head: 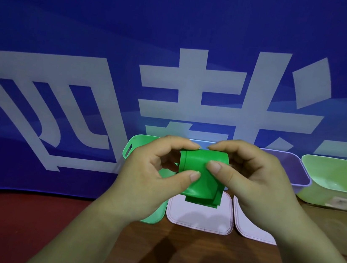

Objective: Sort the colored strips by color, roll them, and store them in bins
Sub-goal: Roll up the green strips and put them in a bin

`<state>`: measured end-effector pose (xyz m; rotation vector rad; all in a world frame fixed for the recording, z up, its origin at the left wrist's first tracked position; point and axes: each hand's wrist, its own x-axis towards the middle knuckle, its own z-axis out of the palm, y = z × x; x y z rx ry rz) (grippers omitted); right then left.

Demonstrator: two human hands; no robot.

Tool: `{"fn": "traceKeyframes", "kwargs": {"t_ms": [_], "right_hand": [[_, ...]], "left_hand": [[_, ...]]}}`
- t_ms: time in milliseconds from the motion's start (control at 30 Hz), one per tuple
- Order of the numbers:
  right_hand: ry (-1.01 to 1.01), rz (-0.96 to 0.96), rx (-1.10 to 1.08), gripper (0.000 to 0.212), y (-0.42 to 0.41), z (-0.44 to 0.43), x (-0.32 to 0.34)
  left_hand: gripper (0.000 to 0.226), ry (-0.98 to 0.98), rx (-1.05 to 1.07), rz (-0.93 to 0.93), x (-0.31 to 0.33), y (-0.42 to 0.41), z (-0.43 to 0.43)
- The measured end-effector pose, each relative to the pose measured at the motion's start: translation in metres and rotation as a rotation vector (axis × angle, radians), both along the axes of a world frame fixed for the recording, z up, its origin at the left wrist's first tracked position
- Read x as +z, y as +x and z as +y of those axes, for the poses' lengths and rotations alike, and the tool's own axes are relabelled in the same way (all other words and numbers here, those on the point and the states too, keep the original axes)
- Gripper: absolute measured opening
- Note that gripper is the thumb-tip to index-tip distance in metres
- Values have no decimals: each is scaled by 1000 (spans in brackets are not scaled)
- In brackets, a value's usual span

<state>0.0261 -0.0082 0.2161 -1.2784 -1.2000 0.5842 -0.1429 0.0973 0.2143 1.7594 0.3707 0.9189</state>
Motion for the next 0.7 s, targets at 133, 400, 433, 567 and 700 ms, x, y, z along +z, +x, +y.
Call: {"fn": "traceKeyframes", "kwargs": {"t_ms": [133,400,433,567,700], "right_hand": [[-8,19,35,38,1,-1,-1],[7,-38,55,36,0,-4,-3],[11,-38,59,35,0,-4,-3],[33,-38,50,32,1,-4,-4],[49,-18,36,39,1,-2,-5]], "left_hand": [[37,-33,8,-14,-1,2,0],[36,-134,19,-16,-2,4,0],[36,-139,19,-18,-2,4,0],[35,-136,13,-7,-3,5,0],[38,-138,-9,11,-2,5,0]]}}
